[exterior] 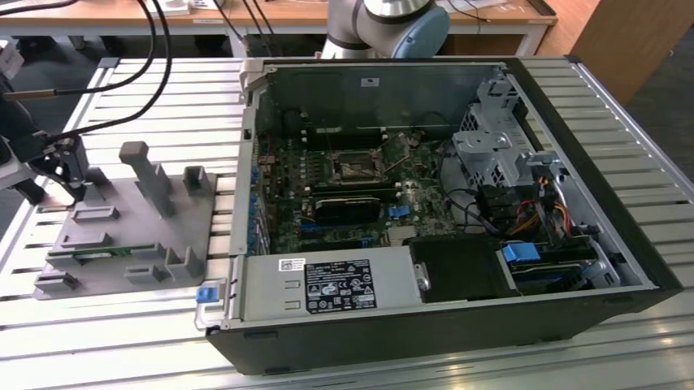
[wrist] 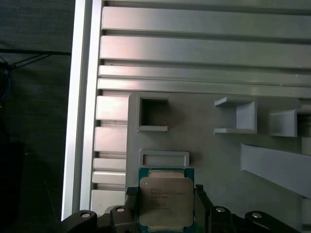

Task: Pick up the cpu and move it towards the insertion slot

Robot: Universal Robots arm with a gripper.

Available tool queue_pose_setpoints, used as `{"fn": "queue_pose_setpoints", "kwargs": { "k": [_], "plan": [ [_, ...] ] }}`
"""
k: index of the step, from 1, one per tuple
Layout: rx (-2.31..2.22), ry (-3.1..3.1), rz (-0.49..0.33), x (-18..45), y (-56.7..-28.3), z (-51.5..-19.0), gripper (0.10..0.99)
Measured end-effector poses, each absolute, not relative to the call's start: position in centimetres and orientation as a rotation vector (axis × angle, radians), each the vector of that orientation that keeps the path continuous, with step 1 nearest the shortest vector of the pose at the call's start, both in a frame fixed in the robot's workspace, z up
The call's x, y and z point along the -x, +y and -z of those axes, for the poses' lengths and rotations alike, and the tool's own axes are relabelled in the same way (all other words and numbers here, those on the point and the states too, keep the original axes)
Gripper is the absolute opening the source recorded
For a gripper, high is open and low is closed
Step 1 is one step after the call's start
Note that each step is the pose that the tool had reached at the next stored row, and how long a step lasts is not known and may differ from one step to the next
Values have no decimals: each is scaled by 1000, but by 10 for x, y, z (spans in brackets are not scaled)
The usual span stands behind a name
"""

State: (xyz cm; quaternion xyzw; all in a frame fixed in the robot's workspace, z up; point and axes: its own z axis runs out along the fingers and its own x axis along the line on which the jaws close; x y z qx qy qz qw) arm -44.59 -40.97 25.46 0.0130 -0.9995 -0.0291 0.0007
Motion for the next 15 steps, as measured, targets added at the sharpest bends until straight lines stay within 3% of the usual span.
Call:
{"fn": "queue_pose_setpoints", "kwargs": {
  "k": [15],
  "plan": [
    [-41, -3139, 91, 446, -410, -262, 541]
  ]
}}
